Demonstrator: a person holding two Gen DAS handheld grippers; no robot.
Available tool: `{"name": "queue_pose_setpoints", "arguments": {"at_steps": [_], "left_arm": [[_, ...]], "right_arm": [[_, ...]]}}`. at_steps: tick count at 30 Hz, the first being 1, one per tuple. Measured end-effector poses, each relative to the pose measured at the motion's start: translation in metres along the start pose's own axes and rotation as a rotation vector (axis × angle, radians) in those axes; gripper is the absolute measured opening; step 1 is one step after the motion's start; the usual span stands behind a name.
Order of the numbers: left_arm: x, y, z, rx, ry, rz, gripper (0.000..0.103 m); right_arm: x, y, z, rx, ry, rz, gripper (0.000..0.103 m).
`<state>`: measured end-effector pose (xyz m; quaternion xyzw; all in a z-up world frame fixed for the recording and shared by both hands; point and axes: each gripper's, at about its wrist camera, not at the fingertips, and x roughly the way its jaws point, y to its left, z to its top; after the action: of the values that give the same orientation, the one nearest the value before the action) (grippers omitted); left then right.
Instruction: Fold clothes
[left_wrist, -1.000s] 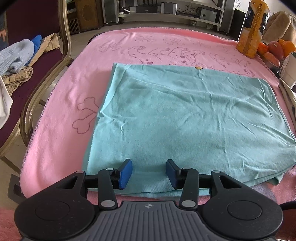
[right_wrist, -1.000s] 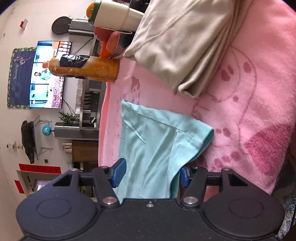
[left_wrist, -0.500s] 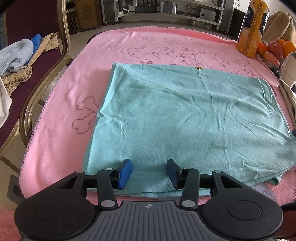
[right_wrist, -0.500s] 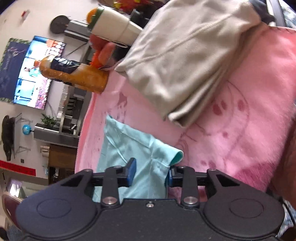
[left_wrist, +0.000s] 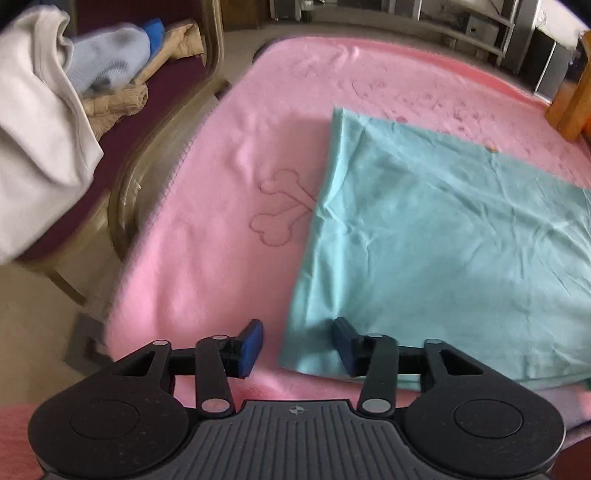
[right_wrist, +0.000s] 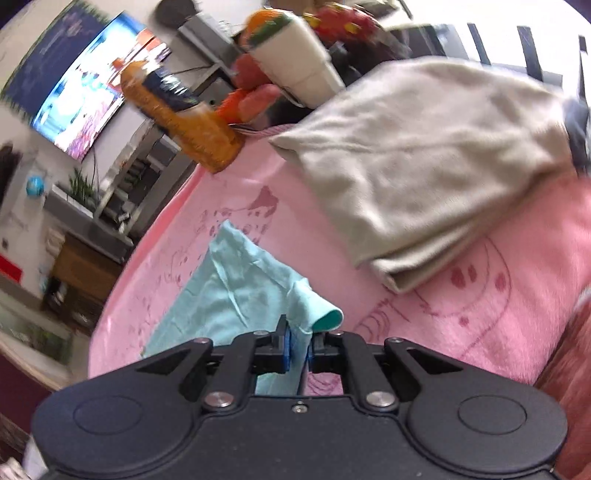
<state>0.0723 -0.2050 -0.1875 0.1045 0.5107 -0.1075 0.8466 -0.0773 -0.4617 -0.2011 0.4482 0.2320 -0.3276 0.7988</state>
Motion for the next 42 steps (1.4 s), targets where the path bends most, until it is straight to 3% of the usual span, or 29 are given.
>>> {"name": "queue_pose_setpoints", "arguments": {"at_steps": [5, 8, 11, 14, 19, 22, 25, 30, 32, 35, 38, 42], "left_arm": [[-0.01, 0.0, 0.007, 0.065, 0.042, -0.055, 0.043], [-0.033, 0.016, 0.008, 0.097, 0.005, -0.175, 0.047], [-0.051, 0.043, 0.005, 0.05, -0.062, -0.245, 0.048], [-0.069, 0.07, 0.002, 0.0, -0.13, -0.312, 0.048], [-0.081, 0.11, -0.002, -0.129, -0.249, -0.286, 0.049], [-0.069, 0.128, -0.004, -0.251, -0.213, -0.345, 0.048], [-0.065, 0.126, -0.001, -0.261, -0.193, -0.35, 0.047], [-0.061, 0.117, 0.004, -0.242, -0.189, -0.363, 0.047], [-0.061, 0.118, 0.003, -0.249, -0.19, -0.368, 0.047], [-0.062, 0.122, 0.0, -0.259, -0.19, -0.366, 0.047], [-0.061, 0.124, -0.001, -0.274, -0.192, -0.365, 0.047], [-0.061, 0.125, -0.002, -0.279, -0.191, -0.36, 0.047]], "right_arm": [[-0.011, 0.031, 0.0, -0.165, -0.02, -0.043, 0.007], [-0.022, 0.061, -0.002, -0.274, -0.064, -0.022, 0.007], [-0.028, 0.102, -0.016, -0.422, -0.095, 0.051, 0.007], [-0.032, 0.145, -0.045, -0.598, -0.118, 0.13, 0.007], [-0.033, 0.211, -0.119, -0.908, -0.1, 0.325, 0.007], [-0.02, 0.235, -0.168, -1.104, -0.024, 0.403, 0.007], [0.0, 0.244, -0.201, -1.188, 0.106, 0.396, 0.007], [0.014, 0.24, -0.207, -1.106, 0.242, 0.388, 0.007], [0.018, 0.237, -0.192, -0.978, 0.321, 0.425, 0.007], [0.026, 0.225, -0.159, -0.687, 0.424, 0.522, 0.007], [0.021, 0.22, -0.143, -0.562, 0.417, 0.578, 0.007], [-0.002, 0.221, -0.138, -0.587, 0.328, 0.629, 0.007]]}}
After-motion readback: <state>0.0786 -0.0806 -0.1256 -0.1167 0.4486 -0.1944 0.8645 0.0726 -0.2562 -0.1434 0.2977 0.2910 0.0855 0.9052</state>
